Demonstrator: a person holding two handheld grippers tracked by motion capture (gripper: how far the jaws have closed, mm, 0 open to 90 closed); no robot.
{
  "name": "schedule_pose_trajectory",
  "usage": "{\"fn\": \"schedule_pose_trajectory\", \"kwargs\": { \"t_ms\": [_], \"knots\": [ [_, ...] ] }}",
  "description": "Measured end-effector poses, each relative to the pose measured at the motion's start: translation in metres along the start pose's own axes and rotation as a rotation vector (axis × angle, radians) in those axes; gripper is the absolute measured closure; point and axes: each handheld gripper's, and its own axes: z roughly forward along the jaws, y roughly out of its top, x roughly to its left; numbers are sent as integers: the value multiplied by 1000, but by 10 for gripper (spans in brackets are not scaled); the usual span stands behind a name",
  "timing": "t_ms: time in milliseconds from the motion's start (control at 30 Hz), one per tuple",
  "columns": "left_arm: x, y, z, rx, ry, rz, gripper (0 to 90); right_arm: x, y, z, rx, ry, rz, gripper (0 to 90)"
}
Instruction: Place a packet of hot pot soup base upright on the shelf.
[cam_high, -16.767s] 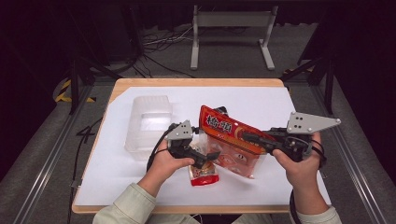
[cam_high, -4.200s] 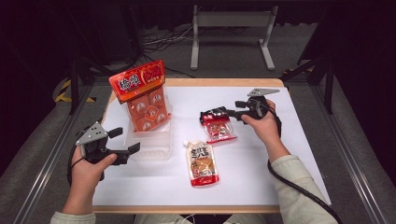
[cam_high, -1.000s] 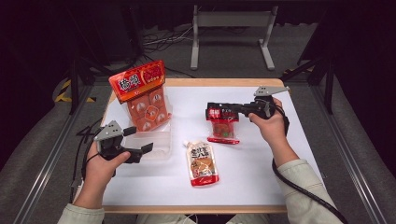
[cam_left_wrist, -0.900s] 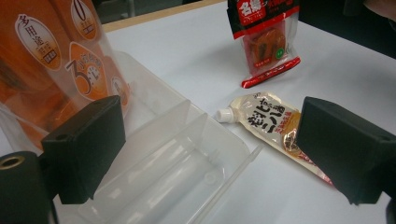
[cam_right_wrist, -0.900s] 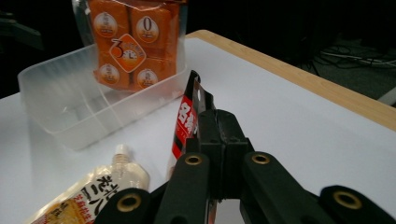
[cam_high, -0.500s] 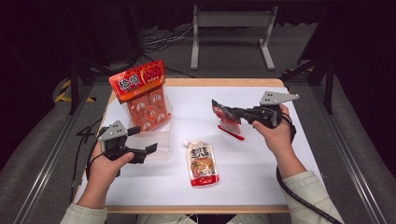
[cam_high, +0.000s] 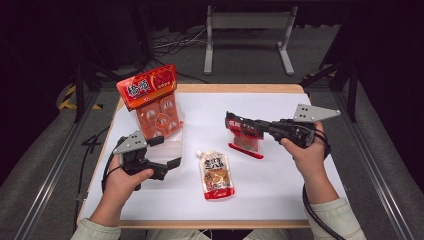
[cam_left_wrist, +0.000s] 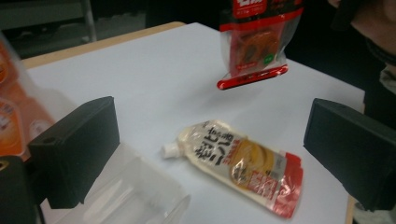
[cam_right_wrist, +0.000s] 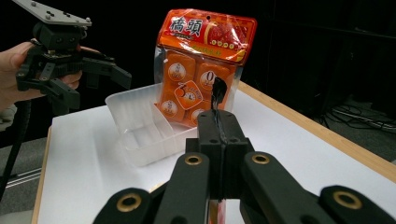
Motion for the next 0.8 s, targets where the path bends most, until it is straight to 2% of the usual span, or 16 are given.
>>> {"fn": "schedule_pose_trajectory", "kwargs": {
  "t_ms": [100,200,467,800],
  "knots": [
    [-8,5,8,-22,-25,16,44,3,2,-3,-6,4,-4,900],
    [-14,9,17,-24,-44,25,46,6,1,-2,2,15,-8,900],
    [-23,17,33,-28,-66,69,68,15,2,4,1,58,-14,900],
    [-29,23,48,-37,-91,62,72,31,6,12,-11,117,-36,900]
  ]
}}
